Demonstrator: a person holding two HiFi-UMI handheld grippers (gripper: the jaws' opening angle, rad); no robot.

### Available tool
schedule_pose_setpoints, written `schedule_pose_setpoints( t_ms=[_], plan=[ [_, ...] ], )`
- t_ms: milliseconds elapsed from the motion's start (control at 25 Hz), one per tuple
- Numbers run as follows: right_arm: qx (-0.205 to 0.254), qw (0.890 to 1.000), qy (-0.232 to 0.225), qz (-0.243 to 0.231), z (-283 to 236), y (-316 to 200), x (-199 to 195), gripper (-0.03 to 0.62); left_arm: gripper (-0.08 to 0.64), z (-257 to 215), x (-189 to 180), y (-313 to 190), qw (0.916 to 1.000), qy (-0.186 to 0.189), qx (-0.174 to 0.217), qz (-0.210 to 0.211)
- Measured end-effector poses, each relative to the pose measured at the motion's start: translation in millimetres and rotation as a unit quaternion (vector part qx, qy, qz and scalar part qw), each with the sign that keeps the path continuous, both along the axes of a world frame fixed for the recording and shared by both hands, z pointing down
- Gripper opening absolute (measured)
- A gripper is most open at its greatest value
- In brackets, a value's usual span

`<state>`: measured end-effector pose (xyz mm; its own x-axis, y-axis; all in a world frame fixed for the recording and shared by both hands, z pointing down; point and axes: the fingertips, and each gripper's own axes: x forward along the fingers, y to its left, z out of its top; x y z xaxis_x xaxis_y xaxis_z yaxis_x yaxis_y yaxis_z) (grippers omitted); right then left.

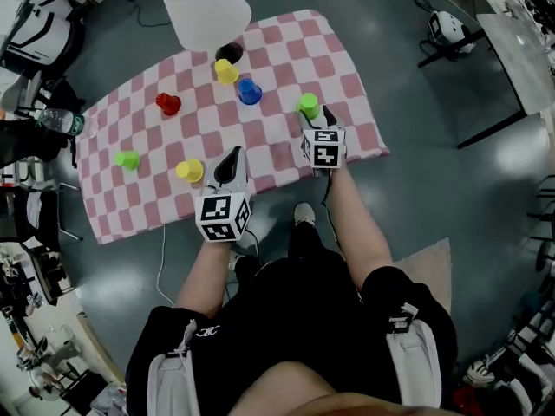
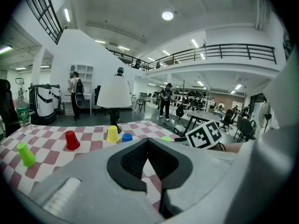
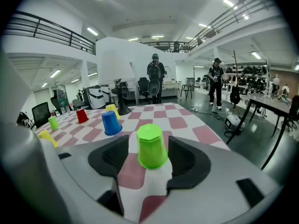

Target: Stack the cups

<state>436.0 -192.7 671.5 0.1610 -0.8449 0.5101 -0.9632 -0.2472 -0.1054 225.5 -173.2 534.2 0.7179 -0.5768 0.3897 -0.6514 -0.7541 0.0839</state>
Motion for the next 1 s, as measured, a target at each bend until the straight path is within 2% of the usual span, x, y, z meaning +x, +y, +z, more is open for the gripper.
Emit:
schedule_pose_setpoints(
  t_ms=[280,400,560,800,1000],
  plan=[
    [0.001,1.0,0.019,0.0,19,-12,8,0.251,0.015,19,-13,-2,0.9995,-0.017,-0.012,-0.023],
    [0.015,0.999,0.036,-0.001,15,-13,8,0.187,0.015,16,-19,-3,0.9994,-0.019,-0.006,-0.029],
    [0.022,0.999,0.044,0.0,7,-10,7,0.183,0.015,11,-25,-2,0.9993,-0.019,0.001,-0.032],
    [0.045,0.997,0.058,-0.01,-30,-3,-7,0.181,0.015,-10,-35,2,0.9993,-0.011,0.017,-0.032],
    [0.069,0.994,0.074,-0.033,-71,0,-35,0.18,0.015,-35,-51,3,0.9984,-0.001,0.045,-0.033]
  ],
)
